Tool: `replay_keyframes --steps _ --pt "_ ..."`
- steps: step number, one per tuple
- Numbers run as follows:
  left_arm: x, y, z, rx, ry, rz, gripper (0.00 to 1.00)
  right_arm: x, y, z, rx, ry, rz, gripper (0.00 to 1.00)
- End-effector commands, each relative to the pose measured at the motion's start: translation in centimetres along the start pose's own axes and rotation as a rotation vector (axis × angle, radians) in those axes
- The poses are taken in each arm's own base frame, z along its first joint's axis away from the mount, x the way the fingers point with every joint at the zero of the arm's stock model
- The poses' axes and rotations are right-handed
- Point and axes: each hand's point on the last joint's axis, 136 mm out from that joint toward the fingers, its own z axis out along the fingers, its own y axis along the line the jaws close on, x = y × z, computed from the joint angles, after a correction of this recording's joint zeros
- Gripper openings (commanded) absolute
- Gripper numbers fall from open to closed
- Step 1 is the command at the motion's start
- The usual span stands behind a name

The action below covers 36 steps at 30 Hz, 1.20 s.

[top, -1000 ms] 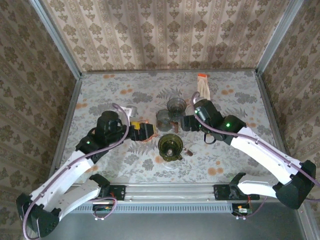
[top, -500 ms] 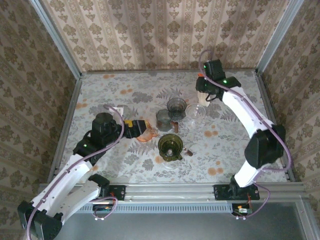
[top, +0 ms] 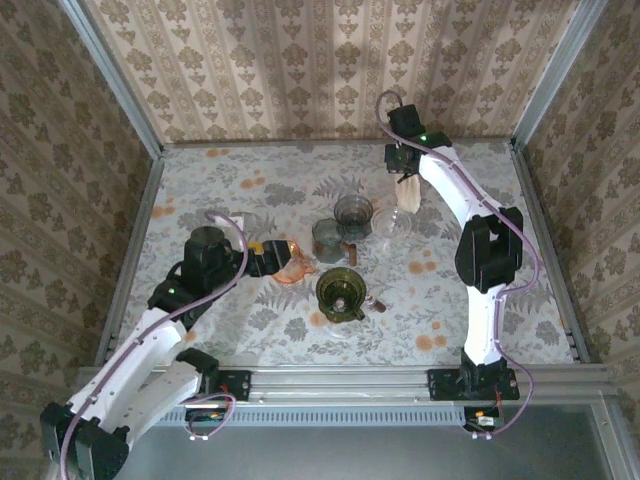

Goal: Place the coffee filter in the dripper

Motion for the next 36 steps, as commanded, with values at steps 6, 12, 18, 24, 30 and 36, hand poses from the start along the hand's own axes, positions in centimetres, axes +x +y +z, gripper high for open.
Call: replay_keyframes --steps 6,12,18,24,30,36 --pt "0.0 0.5 0.7 0.016 0.005 -0.01 0.99 -0.3 -2.2 2.3 0.092 0.062 -0.054 0.24" --pt "0.1 0.5 1.0 0.025 0.014 -0.016 1.0 -0.4 -2.2 3.4 0.107 0.077 -0.085 0.24" --pt "0.3 0.5 1.1 0.028 0.016 -0.024 1.0 -0.7 -2.1 4.0 0.118 0.077 -0.102 0.24" --pt "-0.1 1.3 1.1 0.011 0.004 -0.04 1.0 -0.9 -2.0 4.6 0.124 0.081 -0.111 0.24" --pt "-0.1 1.4 1.1 0.009 0.005 -0.042 1.0 -1.0 -1.9 5.0 0.124 0.09 -0.118 0.24" --pt "-0.1 1.5 1.1 0.008 0.005 -0.043 1.0 -0.7 -2.0 5.6 0.139 0.104 -0.13 0.24"
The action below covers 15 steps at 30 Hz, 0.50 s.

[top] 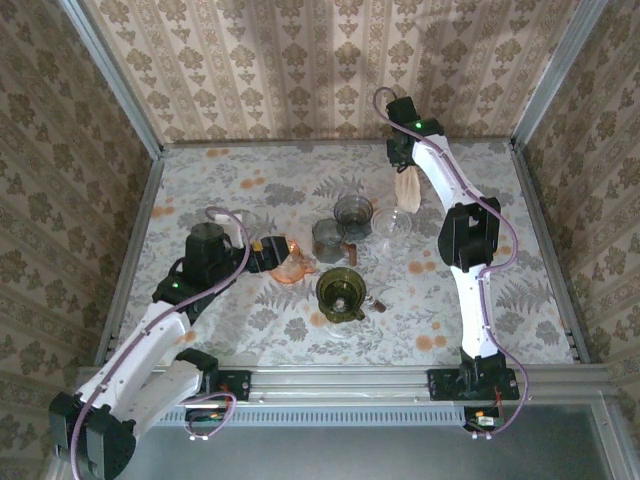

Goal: Place the coffee filter in the dripper

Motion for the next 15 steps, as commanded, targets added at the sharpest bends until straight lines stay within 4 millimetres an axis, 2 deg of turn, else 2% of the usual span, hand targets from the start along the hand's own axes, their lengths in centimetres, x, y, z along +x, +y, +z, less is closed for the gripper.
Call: replay_keyframes --steps 1,9,15 --pt "0.0 0.0 0.1 0.013 -0.004 -0.009 1.0 0.9 -0.5 0.7 0.044 0.039 -0.034 0.24" --pt "0.0 0.1 0.1 0.014 -0.004 -0.014 0.99 1.7 -0.5 1.8 0.058 0.069 -0.052 0.23" --pt "0.0 0.2 0.2 0.015 -0.002 -0.022 1.0 1.4 -0.5 1.7 0.061 0.056 -0.052 0.16"
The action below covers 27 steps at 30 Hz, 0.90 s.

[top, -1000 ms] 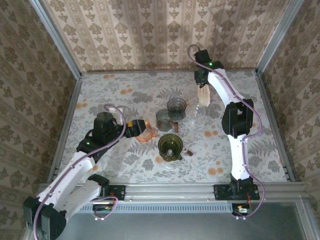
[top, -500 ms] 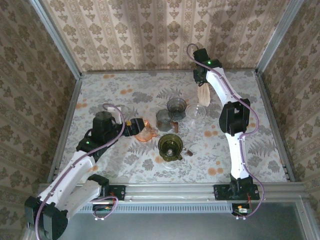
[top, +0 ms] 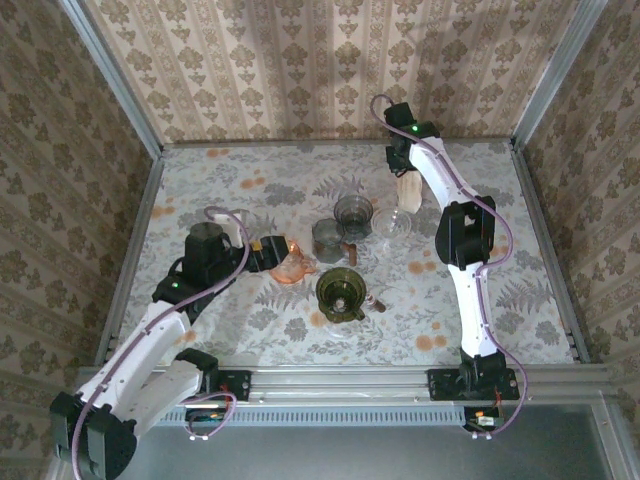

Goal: Place the coffee filter in the dripper

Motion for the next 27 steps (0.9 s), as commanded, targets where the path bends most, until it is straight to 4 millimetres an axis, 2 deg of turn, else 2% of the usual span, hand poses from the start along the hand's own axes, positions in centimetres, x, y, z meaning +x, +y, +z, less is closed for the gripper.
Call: replay_keyframes --steps 1,10,27 --pt "0.0 0.1 0.2 0.013 -0.002 -0.019 1.0 -0.2 -0.6 -0.3 0.037 -0.002 -0.016 0.15" --pt "0.1 0.2 0.5 0.021 0.005 -0.032 1.0 -1.7 -1.0 -2.4 0.041 -0.061 -0.013 0.0" --pt "0.1 -0.1 0.5 0.04 0.008 -0.047 1.0 -2.9 -1.6 -7.1 0.016 -0.153 0.028 0.0"
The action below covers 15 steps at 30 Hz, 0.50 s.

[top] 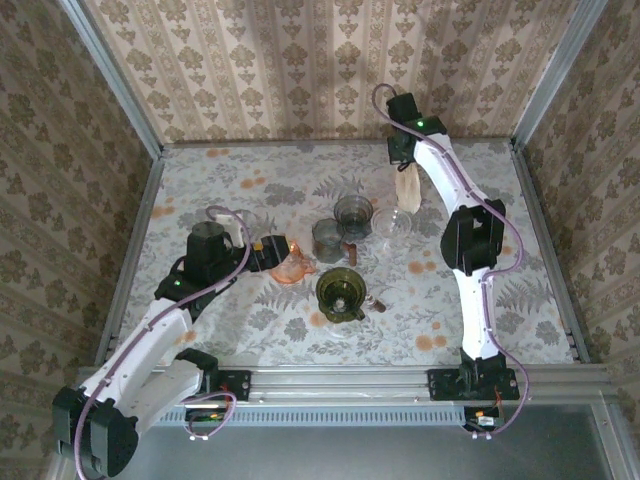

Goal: Place the coffee filter in the dripper

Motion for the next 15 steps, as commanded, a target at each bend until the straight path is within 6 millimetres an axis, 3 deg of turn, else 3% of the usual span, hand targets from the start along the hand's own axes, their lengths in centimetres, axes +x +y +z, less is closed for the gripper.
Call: replay_keyframes --steps 1,9,15 --pt "-0.4 -0.5 -0.1 0.032 -0.015 -0.009 1.0 -1.3 -0.8 -2.8 0.009 -0.066 0.025 0.0" --pt "-0.7 -1.0 -0.5 0.053 -0.036 -0.012 1.0 -3.4 -1.5 -7.9 -0.033 -0.181 0.061 0.0" --pt "-1.4 -1.1 -1.2 0.032 -0.068 -0.006 1.0 -4.2 -1.3 -14.7 -0.083 -0.294 0.065 0.0"
